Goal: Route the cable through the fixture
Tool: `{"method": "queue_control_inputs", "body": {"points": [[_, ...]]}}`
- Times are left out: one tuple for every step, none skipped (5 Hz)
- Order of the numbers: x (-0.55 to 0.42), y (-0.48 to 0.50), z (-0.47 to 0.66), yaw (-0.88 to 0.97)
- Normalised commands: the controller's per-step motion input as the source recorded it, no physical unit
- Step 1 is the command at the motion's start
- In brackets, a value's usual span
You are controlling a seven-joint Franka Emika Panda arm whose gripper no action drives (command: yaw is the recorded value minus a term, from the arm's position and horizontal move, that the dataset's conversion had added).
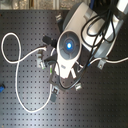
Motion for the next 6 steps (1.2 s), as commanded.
{"method": "queue_control_inputs", "body": {"points": [[-0.017,-0.037,0.23,0.0],[-0.027,-0.06,0.19,0.0],[0.0,0.0,0.01,0.0],[-0.062,-0.145,0.24,-0.19],[-0.076,-0.049,0.21,-0.12],[-0.336,0.146,0.12,0.06]]}}
